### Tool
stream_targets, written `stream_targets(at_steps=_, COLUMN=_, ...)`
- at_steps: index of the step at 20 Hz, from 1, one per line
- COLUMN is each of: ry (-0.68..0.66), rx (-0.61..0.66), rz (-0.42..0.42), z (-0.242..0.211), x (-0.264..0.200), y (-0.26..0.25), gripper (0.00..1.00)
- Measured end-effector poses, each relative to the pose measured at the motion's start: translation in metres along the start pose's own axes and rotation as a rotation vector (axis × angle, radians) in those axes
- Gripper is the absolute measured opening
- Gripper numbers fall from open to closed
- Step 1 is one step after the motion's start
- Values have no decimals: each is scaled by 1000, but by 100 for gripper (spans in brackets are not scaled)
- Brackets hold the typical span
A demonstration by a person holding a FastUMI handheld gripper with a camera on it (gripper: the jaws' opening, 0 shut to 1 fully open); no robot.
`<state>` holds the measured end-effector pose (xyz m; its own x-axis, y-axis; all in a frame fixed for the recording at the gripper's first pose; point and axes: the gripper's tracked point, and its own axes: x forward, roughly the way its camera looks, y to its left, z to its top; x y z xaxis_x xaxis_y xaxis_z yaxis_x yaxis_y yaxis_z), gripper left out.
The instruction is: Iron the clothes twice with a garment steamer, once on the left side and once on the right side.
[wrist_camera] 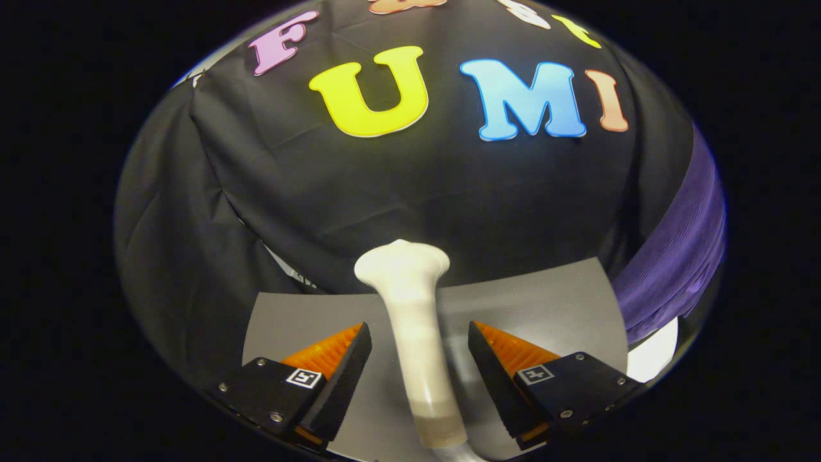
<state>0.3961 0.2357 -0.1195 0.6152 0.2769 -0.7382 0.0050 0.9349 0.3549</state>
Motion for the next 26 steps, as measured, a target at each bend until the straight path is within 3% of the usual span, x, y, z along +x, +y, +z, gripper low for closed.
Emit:
stream_targets(at_steps=10, ry=33, rx=-32, rz=-38, z=-25, x=19, y=-6, gripper=83)
stream_targets(at_steps=12, ry=30, rx=-54, rz=-69, z=-25, x=19, y=-14, gripper=73)
stream_targets(at_steps=13, ry=26, rx=-56, rz=-81, z=-26, x=19, y=-18, gripper=61)
stream_targets(at_steps=15, ry=12, rx=-43, rz=-74, z=-26, x=18, y=-17, gripper=49)
stream_targets(at_steps=26, ry=-142, rx=-96, rz=-98, z=-23, x=16, y=-16, gripper=39)
